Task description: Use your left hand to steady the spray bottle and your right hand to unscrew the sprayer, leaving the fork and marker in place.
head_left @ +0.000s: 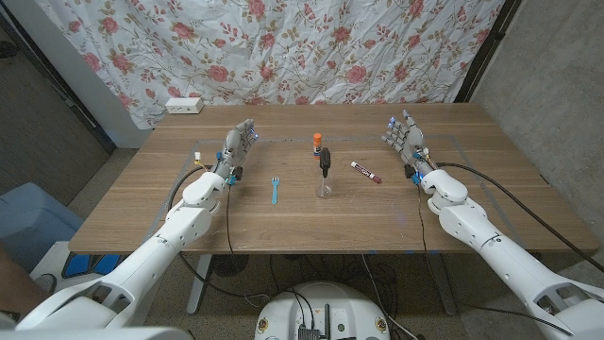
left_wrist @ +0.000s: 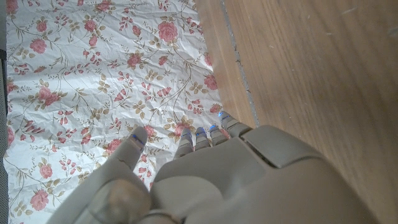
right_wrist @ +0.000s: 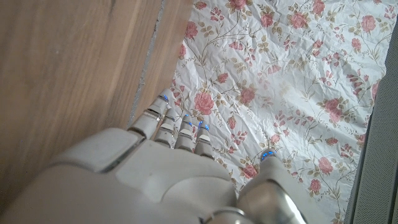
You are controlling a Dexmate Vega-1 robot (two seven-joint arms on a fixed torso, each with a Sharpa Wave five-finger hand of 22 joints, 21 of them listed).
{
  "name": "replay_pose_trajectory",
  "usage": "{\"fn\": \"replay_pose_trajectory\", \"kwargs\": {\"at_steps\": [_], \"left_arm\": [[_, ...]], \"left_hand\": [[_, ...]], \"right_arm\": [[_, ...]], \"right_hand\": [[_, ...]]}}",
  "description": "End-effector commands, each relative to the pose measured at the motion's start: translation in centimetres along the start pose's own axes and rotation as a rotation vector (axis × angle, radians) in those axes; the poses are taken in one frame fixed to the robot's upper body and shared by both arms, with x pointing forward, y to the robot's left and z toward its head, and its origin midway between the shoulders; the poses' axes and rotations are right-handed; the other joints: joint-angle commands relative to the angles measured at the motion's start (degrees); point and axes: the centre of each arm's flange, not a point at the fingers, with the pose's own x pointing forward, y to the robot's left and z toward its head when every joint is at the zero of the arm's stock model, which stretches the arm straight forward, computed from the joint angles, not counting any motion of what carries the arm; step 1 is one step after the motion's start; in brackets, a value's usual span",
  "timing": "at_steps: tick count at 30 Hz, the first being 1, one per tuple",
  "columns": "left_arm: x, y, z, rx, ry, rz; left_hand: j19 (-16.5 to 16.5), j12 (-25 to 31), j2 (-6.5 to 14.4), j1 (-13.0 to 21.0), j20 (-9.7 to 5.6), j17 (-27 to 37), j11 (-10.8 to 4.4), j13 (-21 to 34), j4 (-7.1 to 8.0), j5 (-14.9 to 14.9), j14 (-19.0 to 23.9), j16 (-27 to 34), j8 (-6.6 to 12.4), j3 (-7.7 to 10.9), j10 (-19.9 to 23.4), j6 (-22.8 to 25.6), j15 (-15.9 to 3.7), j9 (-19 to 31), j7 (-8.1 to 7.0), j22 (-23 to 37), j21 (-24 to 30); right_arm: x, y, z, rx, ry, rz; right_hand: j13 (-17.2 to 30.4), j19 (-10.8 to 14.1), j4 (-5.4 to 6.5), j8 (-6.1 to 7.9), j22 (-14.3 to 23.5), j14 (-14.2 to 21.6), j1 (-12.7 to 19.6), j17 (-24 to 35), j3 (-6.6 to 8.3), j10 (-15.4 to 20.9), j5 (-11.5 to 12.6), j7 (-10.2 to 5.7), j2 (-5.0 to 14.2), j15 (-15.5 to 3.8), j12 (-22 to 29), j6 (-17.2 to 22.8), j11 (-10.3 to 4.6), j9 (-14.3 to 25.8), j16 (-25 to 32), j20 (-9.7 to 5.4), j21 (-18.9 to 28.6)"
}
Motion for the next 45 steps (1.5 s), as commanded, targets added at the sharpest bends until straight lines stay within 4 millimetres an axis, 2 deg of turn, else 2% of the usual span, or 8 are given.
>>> {"fn": "replay_pose_trajectory", "kwargs": {"at_steps": [1,5,12,23,32,45], "left_arm": [[0.3,-0.2,-0.4,0.014,0.001,-0.034],[0.3,-0.7,-0.5,0.014,-0.001,-0.051],[0.3,-1.3,0.2,0.035,0.015,-0.101],[-1.0,-2.0,1.4,0.063,0.037,-0.123],[-1.8,-2.8,1.8,0.074,0.054,-0.15],[-3.4,-2.8,2.0,0.103,0.089,-0.204]], "left_hand": [[0.1,0.3,2.9,0.5,-0.76,0.3,-0.71,0.1,-0.75,0.2,-0.3,0.4,0.48,0.28,0.1,-0.1,-0.38,0.2,-0.65,0.2,0.2],[0.1,0.4,2.7,0.8,-0.81,0.3,-0.83,0.1,-1.31,0.1,-0.2,0.4,0.53,0.3,0.3,0.0,-0.67,0.2,-0.84,0.2,0.2],[0.8,0.6,2.8,2.0,-0.92,0.3,-1.2,0.1,-3.37,-0.1,0.3,0.5,0.77,0.76,1.1,0.6,-0.97,0.2,-1.13,0.1,0.3],[1.1,0.7,2.2,3.7,-1.14,0.3,-1.47,0.2,-6.31,-0.5,0.7,0.5,1.02,1.2,1.7,1.2,-1.18,0.2,-1.25,0.1,0.2],[1.2,0.7,1.9,4.7,-1.13,0.3,-1.56,0.2,-8.1,-0.8,0.8,0.5,1.06,1.42,2.1,1.2,-1.19,0.2,-1.3,0.1,0.2],[1.2,0.7,1.5,6.2,-1.28,0.4,-2.01,0.2,-10.89,-1.0,0.9,0.4,1.15,1.67,2.4,1.4,-1.72,0.2,-1.81,0.1,0.1]], "right_arm": [[-1.0,0.8,-0.2,-0.017,-0.006,-0.022],[-1.1,0.8,0.1,-0.038,-0.014,-0.029],[-0.8,1.1,0.5,-0.042,-0.023,-0.027],[-1.3,1.5,0.8,-0.055,-0.029,-0.022],[-1.4,1.9,1.0,-0.062,-0.033,-0.013],[-2.0,1.1,0.9,-0.064,-0.027,-0.002]], "right_hand": [[0.2,0.3,0.02,0.33,0.1,0.7,0.5,0.1,0.4,0.6,0.5,-0.06,-0.12,-0.12,0.3,0.6,-0.07,0.2,0.4,-0.06,0.4],[0.1,0.3,-0.06,0.4,0.1,0.7,0.6,-0.1,0.48,0.7,0.5,-0.08,-0.02,-0.11,0.4,0.8,-0.08,0.2,0.4,-0.11,0.5],[0.1,0.3,-0.22,0.48,0.1,0.8,0.8,-0.3,0.62,0.8,0.6,-0.12,0.12,-0.22,0.4,0.9,-0.06,0.2,0.4,-0.17,0.5],[0.1,0.3,-0.41,0.59,0.1,1.0,0.9,-0.6,0.79,1.0,0.7,-0.06,0.32,-0.18,0.5,1.2,0.18,0.2,0.5,-0.28,0.6],[0.1,0.3,-0.51,0.62,0.1,1.0,1.0,-0.8,0.94,1.0,0.8,-0.05,0.52,-0.18,0.5,1.3,0.26,0.2,0.5,-0.35,0.6],[0.1,0.4,-0.69,0.67,0.1,1.1,1.0,-1.2,1.16,1.1,0.9,-0.22,0.81,-0.31,0.5,1.5,0.16,0.2,0.5,-0.57,0.6]]}}
